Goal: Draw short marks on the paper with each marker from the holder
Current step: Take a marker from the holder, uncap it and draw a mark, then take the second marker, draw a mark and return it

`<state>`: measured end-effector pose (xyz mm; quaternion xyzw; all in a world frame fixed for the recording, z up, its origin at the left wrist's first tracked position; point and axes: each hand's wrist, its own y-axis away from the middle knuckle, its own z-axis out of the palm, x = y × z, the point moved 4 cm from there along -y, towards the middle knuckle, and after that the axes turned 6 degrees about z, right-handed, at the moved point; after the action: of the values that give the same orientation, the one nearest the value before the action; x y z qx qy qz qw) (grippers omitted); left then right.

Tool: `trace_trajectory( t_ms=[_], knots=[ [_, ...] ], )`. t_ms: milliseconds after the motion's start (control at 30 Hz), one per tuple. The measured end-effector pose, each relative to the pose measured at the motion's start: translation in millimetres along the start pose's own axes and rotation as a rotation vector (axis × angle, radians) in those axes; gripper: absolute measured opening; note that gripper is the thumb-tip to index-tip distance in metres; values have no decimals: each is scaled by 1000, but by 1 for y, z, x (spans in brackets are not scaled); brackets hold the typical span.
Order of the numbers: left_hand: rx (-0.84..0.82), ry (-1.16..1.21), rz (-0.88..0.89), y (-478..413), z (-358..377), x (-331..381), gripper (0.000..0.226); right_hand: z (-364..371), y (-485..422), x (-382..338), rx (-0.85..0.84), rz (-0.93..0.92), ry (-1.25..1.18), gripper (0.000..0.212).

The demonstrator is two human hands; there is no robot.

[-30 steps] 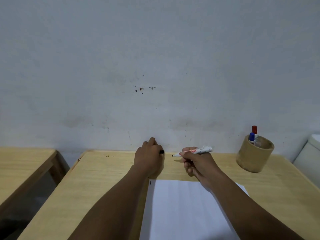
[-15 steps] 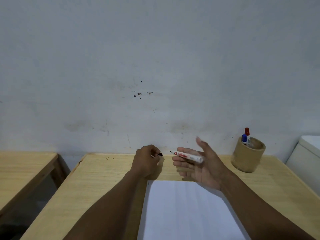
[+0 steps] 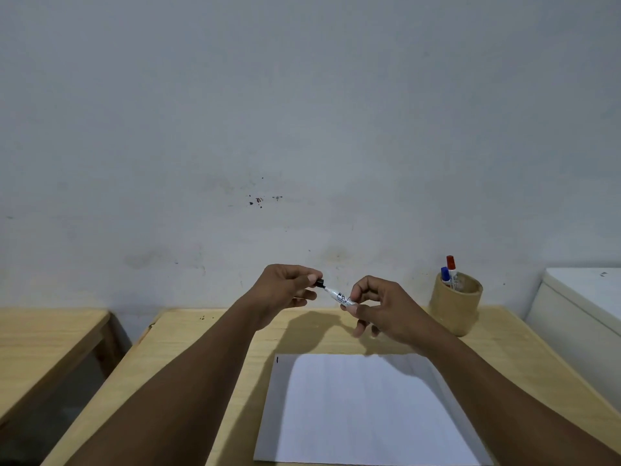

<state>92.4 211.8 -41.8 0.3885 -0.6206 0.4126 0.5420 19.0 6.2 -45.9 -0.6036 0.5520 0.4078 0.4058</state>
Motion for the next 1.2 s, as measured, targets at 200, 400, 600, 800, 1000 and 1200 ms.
trace_trajectory(
  t_ms=[200, 400, 600, 800, 1000, 1200],
  knots=[
    [-13, -27, 20, -3, 22, 8, 19, -12, 7, 2, 58, -20, 50, 11],
    [5, -10, 71, -8, 47, 10, 15, -30, 15, 7, 143, -58, 30, 12],
    [-42, -63, 128, -14, 75, 21, 9, -50, 19, 11, 204, -77, 74, 16],
    [-47, -141, 288, -20, 124, 64, 16, -93, 23, -2, 352, -112, 116, 24],
    [-40, -203, 519, -40, 190, 118, 21, -147, 25, -30, 669, -288, 364, 20],
    [-145, -349, 512, -49, 223, 116, 22, -172, 31, -4, 784, -230, 391, 14]
  ],
)
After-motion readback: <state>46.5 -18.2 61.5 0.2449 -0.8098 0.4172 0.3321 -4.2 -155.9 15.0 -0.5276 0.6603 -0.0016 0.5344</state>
